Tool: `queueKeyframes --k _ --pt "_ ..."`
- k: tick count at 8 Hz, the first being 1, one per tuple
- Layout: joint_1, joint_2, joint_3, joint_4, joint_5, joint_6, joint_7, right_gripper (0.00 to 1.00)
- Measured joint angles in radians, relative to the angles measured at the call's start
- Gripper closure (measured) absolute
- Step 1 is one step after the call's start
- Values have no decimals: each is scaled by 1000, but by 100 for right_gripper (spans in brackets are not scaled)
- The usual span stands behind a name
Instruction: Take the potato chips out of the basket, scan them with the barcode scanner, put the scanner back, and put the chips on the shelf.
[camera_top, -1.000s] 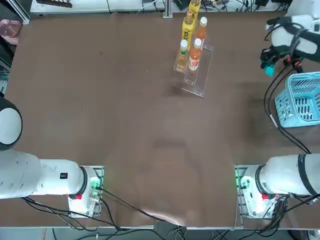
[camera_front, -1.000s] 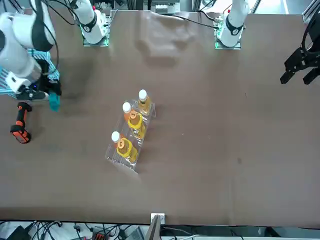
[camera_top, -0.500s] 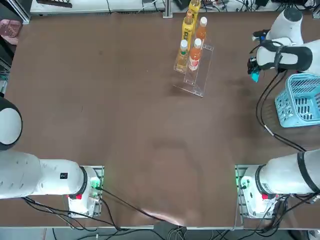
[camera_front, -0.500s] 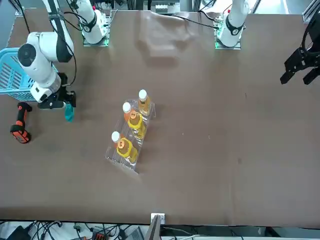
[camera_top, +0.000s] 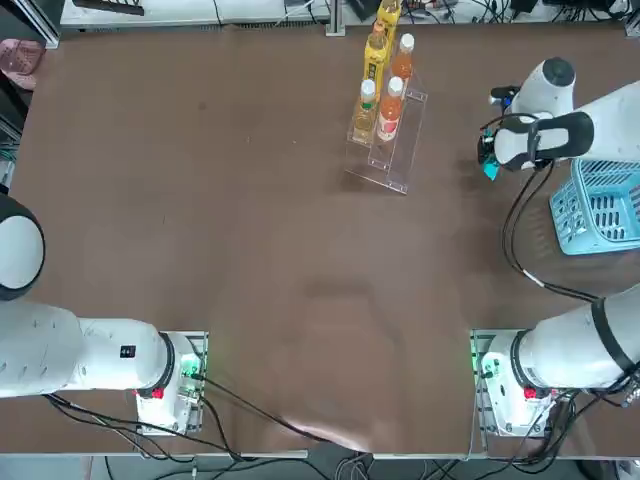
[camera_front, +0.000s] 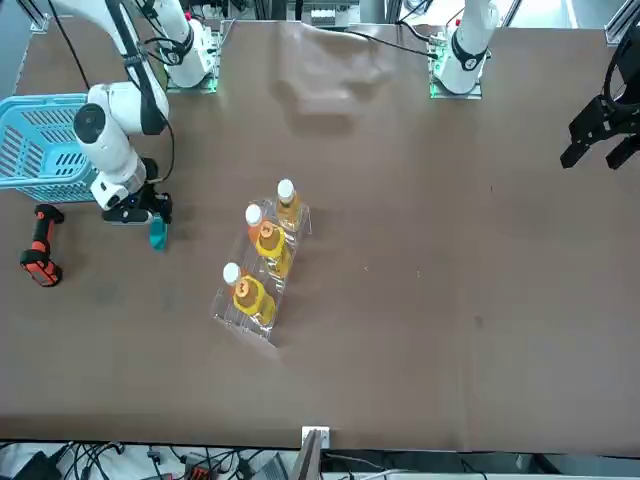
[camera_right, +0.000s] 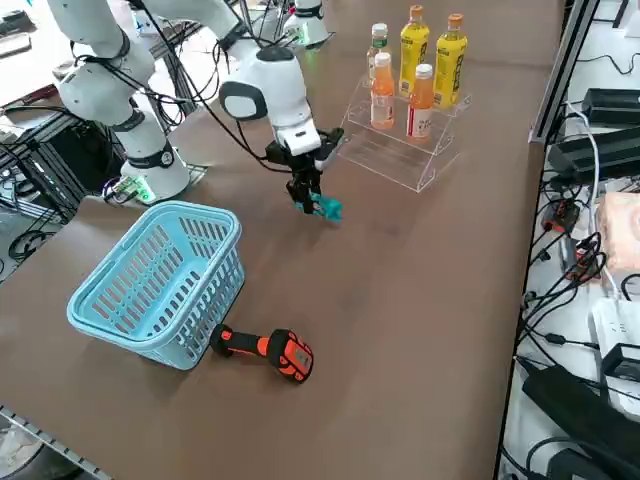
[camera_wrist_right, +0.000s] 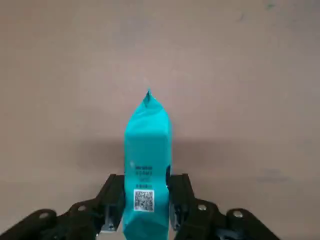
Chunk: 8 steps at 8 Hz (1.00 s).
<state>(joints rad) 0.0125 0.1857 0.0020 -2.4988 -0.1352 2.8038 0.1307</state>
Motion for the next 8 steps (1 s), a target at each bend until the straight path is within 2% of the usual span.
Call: queueKeyframes --k 2,3,4,5,7,8 --pt "0 79 -3 -11 0 116 6 52" --pt "0 88 -3 -11 0 130 8 50" --pt "0 88 -3 -11 0 130 8 40" --pt "0 88 -4 -11 0 130 8 36" --pt "0 88 -4 -11 0 130 9 1" --pt "0 87 -4 -10 0 131 9 0"
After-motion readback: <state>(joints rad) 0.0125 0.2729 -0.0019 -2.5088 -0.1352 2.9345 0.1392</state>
